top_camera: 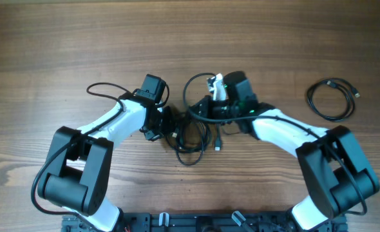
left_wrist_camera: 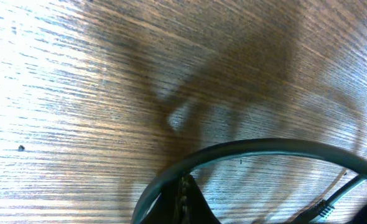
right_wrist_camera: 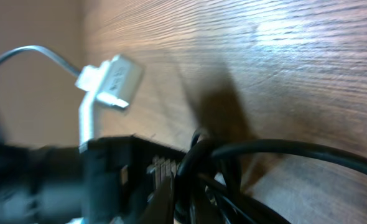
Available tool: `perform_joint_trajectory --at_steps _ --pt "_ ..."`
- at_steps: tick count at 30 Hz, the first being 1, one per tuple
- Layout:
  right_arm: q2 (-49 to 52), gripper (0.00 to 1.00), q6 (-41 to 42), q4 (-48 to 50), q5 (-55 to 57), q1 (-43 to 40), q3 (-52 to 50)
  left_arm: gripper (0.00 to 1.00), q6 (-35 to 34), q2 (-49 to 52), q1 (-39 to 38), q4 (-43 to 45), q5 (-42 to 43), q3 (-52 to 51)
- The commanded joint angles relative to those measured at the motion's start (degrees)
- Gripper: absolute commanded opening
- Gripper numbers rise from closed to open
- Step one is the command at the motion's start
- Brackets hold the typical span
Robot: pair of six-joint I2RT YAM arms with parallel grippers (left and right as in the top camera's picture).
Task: Untangle cables
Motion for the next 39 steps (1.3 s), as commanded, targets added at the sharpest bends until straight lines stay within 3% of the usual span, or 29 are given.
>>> perform_joint_trajectory --at_steps 1,4,10,14,18,21,26,30,32,34,37,39 --pt "-1.49 0.04 -6.67 -0.35 -16.35 -3.85 0.2 0.04 -0.57 2.62 -0.15 -0.24 -6.69 -2.21" --pt "-1.49 0.04 -12.39 -5.46 -19.34 -7.45 0.17 0.04 -1.53 2.62 -0.15 -0.24 -8.11 -2.69" --pt "-1.49 0.04 -22.38 -18.58 -9.51 -14.49 0.13 0.04 -5.84 2.62 -0.11 1.44 -11.61 -5.95" --pt "-1.46 0.04 -23.23 -23.65 -1.51 -16.31 0.13 0.04 -6.88 2.62 0.0 1.49 -11.8 -6.12" --pt "-1.4 0.04 -23.21 -24.9 -0.83 -14.67 -0.94 0.04 -6.19 2.47 0.02 1.46 -11.04 -5.77" --pt "-1.4 0.04 -21.38 -24.72 -1.33 -13.97 -1.03 0.04 -0.79 0.55 0.02 -1.57 -9.77 -2.43" --pt "-1.4 0.04 -20.22 -18.88 -14.51 -12.24 -1.03 0.08 5.49 -7.69 -0.13 -5.46 -7.41 4.31" --pt "-1.4 0.04 -18.86 -13.46 -20.44 -9.97 -1.03 0.29 9.31 -11.82 -0.15 -3.69 -7.23 5.03" --pt "-1.4 0.04 -18.67 -11.13 -21.07 -8.81 -1.03 0.4 14.69 -11.91 -0.15 -3.37 -5.55 5.11" --pt "-1.38 0.04 -18.08 -9.42 -21.11 -7.65 -1.03 0.44 21.68 -11.91 -0.15 -3.28 0.02 5.11" --pt "-1.38 0.04 -15.54 -6.62 -23.45 -6.19 -1.03 0.39 31.41 -11.67 -0.52 -3.32 6.03 5.09" --pt "-1.38 0.04 -14.01 -3.43 -27.3 -5.53 -1.03 0.34 32.72 -11.32 -0.92 -3.34 5.9 5.09"
